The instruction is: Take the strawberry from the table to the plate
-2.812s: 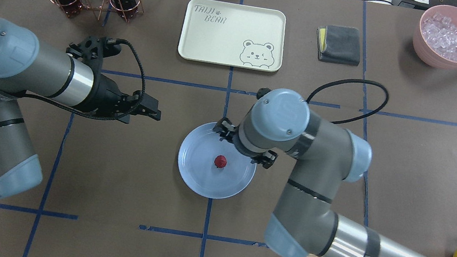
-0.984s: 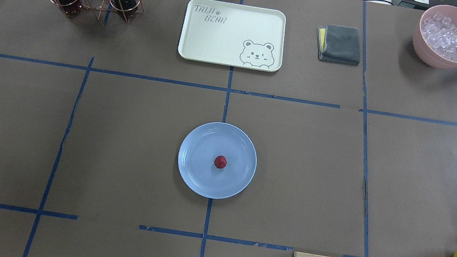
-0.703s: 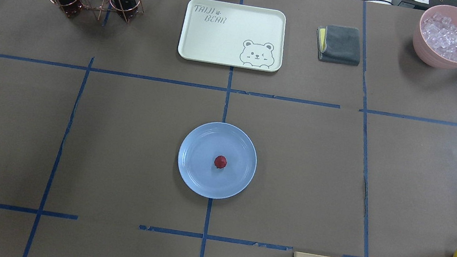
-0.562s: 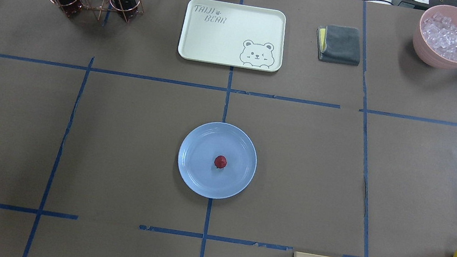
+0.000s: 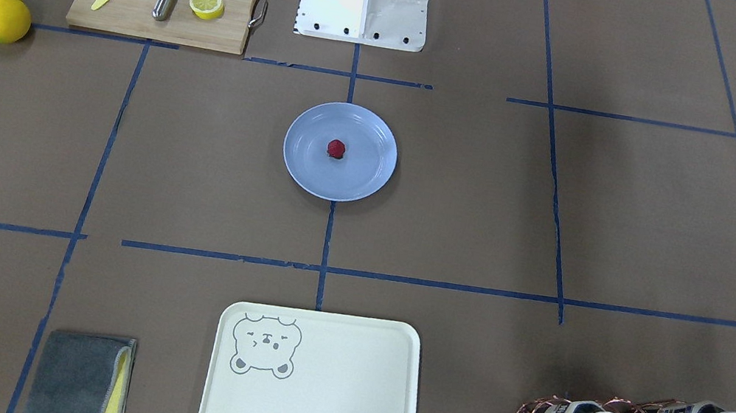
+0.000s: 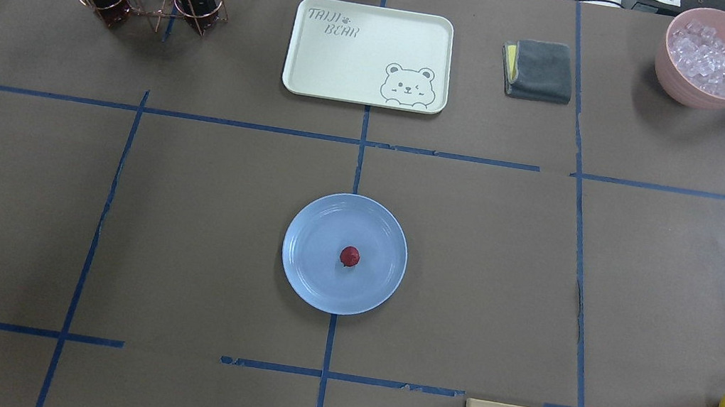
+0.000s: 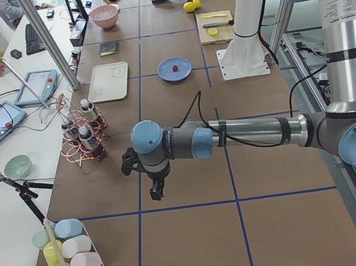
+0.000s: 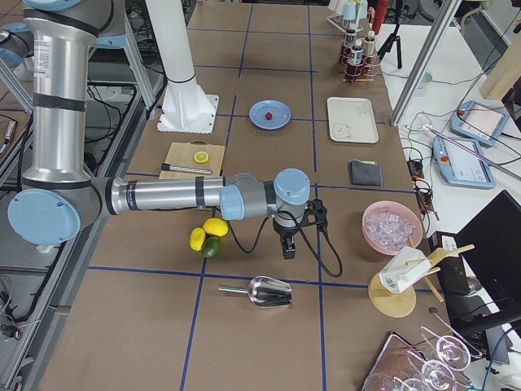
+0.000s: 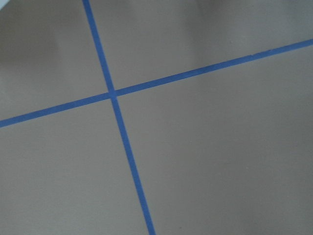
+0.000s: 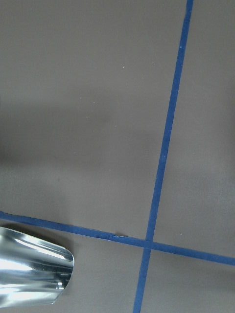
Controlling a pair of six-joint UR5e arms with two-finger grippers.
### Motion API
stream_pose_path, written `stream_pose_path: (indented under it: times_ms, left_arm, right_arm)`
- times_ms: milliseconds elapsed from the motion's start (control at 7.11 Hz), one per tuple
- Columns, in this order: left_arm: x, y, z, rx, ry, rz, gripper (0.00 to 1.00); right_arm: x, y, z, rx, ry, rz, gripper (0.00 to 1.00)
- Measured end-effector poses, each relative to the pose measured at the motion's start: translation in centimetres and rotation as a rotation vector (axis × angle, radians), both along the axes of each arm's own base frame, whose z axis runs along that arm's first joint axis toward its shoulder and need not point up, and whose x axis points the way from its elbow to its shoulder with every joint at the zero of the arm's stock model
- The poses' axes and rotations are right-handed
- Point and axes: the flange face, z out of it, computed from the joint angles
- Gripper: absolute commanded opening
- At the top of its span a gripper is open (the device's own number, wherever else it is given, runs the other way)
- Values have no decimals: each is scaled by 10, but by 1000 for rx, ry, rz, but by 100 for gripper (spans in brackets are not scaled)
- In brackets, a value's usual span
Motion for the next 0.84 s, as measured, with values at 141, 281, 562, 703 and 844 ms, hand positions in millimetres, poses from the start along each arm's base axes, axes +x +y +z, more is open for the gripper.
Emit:
stream_pose_path:
  times_ms: [141, 281, 562, 703, 844]
  left_arm:
    - [-1, 2, 5, -3, -16, -1, 100]
    - [-2, 4, 8, -9, -22, -1, 100]
    - [-1, 4, 18, -27, -24, -3, 100]
    - [-1, 1, 23, -21, -24, -4, 100]
    - [-1, -2, 25, 0, -23, -6, 100]
  right_arm:
    - [2, -1, 1, 4, 26, 3, 100]
    - [3, -1, 3, 8, 46, 4, 100]
    - [4, -1, 6, 9, 58, 1, 100]
    - [4, 0, 6, 9, 56, 1, 100]
    - [4, 0, 6, 9, 51, 0, 100]
